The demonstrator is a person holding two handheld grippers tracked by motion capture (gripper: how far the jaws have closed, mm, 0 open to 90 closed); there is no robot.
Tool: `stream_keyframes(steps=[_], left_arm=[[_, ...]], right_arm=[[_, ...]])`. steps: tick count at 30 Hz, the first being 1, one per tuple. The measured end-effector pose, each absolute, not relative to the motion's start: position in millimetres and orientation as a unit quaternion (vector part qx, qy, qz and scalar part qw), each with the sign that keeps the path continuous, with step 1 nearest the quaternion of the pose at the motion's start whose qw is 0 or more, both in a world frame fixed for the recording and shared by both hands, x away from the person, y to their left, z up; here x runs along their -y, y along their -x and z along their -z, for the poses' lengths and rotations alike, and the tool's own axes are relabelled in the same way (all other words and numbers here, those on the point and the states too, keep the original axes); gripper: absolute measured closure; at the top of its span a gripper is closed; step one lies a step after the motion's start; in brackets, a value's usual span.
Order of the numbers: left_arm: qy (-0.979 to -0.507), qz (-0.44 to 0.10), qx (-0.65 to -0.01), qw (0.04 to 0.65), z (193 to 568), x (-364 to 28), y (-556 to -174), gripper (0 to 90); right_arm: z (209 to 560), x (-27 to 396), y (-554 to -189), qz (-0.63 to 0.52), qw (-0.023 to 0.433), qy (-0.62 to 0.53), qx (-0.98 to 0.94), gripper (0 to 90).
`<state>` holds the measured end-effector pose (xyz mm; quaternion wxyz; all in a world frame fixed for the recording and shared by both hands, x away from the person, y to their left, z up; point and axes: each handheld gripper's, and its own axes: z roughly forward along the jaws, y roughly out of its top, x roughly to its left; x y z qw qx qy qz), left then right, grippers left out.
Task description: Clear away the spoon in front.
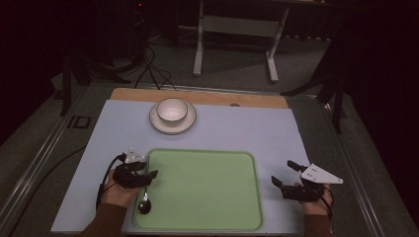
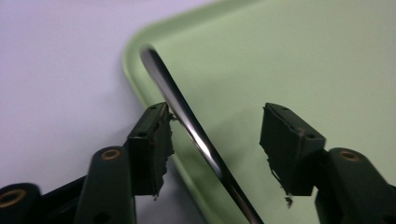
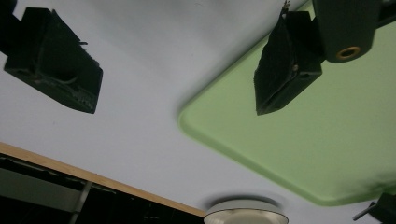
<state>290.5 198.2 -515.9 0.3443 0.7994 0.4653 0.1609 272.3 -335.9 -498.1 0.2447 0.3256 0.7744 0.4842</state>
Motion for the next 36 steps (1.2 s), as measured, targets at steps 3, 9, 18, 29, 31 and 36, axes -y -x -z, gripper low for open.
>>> stream_keyframes(steps=[3,9,18,29,31,36], left_arm=[[-0.798,-0.162,-0.46,0.353,516.1,-200.9,-302.8,41.0],[-0.792,-0.167,-0.438,0.391,507.8,-204.4,-320.7,41.8],[-0.751,-0.198,-0.453,0.438,492.4,-215.7,-325.3,43.9],[-0.703,-0.263,-0.478,0.456,482.3,-244.2,-312.3,43.6],[-0.694,-0.275,-0.482,0.459,481.3,-249.3,-308.4,43.6],[-0.678,-0.298,-0.49,0.46,480.4,-261.1,-299.5,43.8]], right_arm=[[498.4,335.3,-272.7,-0.483,0.245,-0.326,-0.775,15.2],[498.9,335.2,-273.3,-0.48,0.245,-0.325,-0.777,15.2],[499.0,335.6,-273.3,-0.48,0.245,-0.325,-0.777,15.2],[498.3,336.2,-272.9,-0.482,0.246,-0.325,-0.775,15.2],[498.1,336.7,-273.0,-0.483,0.246,-0.324,-0.775,15.2],[497.5,338.6,-273.1,-0.486,0.248,-0.327,-0.772,15.2]])
